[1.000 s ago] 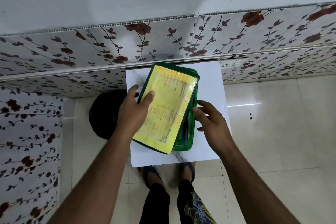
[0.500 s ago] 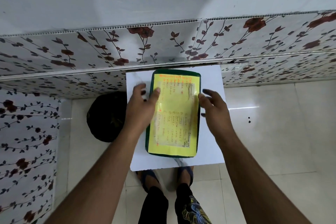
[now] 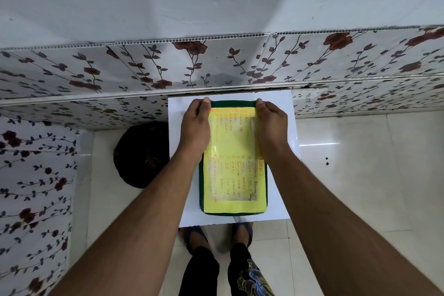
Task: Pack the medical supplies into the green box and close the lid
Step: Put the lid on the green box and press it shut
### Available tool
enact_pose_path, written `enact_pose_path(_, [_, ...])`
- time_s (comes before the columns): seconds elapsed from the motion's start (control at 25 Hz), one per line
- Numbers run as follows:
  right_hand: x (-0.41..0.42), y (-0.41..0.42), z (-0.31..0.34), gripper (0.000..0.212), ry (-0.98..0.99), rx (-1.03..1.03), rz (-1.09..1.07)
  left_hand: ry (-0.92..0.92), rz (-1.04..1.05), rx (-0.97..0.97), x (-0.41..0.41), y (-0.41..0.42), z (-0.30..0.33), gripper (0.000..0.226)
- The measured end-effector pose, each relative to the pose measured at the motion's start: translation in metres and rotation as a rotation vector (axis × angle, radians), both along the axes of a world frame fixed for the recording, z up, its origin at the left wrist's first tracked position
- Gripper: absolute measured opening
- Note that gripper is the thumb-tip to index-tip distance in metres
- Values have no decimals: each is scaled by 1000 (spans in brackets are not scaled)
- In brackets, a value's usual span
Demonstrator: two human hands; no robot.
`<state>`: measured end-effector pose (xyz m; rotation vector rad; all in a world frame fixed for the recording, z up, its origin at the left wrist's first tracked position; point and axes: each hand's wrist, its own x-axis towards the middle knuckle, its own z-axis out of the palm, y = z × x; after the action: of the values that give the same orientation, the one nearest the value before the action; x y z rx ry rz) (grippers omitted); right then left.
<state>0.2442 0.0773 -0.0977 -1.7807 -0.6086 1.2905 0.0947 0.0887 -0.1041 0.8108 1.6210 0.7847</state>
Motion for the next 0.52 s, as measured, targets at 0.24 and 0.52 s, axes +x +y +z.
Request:
enact_pose_path(0.24, [-1, 2, 2, 33, -27, -21, -29, -18, 14, -5, 1, 2, 1, 41])
enact_pose_path(0.52, [-1, 6, -2, 38, -14, -32, -66, 7, 20, 6, 2, 4, 2, 35])
